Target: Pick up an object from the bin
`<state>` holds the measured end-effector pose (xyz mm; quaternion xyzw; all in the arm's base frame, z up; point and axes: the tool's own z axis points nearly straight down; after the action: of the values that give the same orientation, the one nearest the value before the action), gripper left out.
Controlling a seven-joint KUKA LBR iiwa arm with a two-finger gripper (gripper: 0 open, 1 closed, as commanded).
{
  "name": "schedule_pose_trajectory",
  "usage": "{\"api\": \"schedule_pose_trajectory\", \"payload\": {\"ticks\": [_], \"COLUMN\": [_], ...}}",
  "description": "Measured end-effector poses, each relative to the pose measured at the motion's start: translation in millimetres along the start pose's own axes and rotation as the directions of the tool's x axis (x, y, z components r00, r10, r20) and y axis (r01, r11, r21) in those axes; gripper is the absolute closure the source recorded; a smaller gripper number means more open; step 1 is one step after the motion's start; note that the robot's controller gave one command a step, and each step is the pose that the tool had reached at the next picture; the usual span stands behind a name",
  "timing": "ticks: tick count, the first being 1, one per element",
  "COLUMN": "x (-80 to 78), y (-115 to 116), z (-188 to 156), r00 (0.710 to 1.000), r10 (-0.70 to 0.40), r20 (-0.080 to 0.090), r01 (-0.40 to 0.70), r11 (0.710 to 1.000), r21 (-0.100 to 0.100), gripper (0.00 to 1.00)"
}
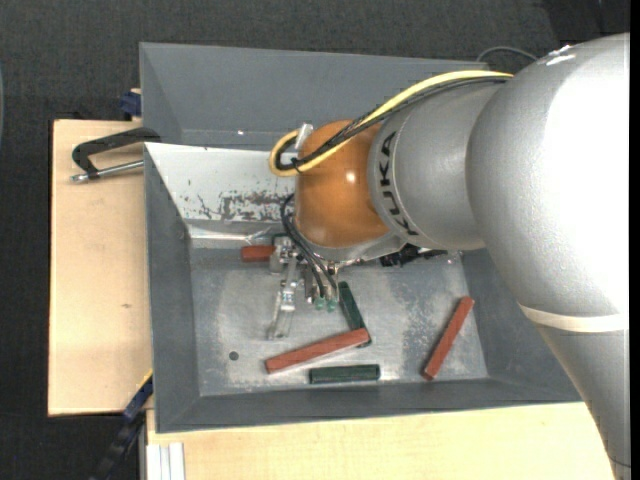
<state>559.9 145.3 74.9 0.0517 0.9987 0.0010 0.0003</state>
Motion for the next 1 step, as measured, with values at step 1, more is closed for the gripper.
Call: {"api": "schedule_pose_trajectory", "payload": {"ticks": [1], "x": [24.0], "y": [-50.0], "z": [-0.2], "r00": [0.998], "r10": [0.066], "r20": [0.001], "r01": [-0.066], "r11": [0.998], "r21": [-0.001], "gripper": [0.0]}}
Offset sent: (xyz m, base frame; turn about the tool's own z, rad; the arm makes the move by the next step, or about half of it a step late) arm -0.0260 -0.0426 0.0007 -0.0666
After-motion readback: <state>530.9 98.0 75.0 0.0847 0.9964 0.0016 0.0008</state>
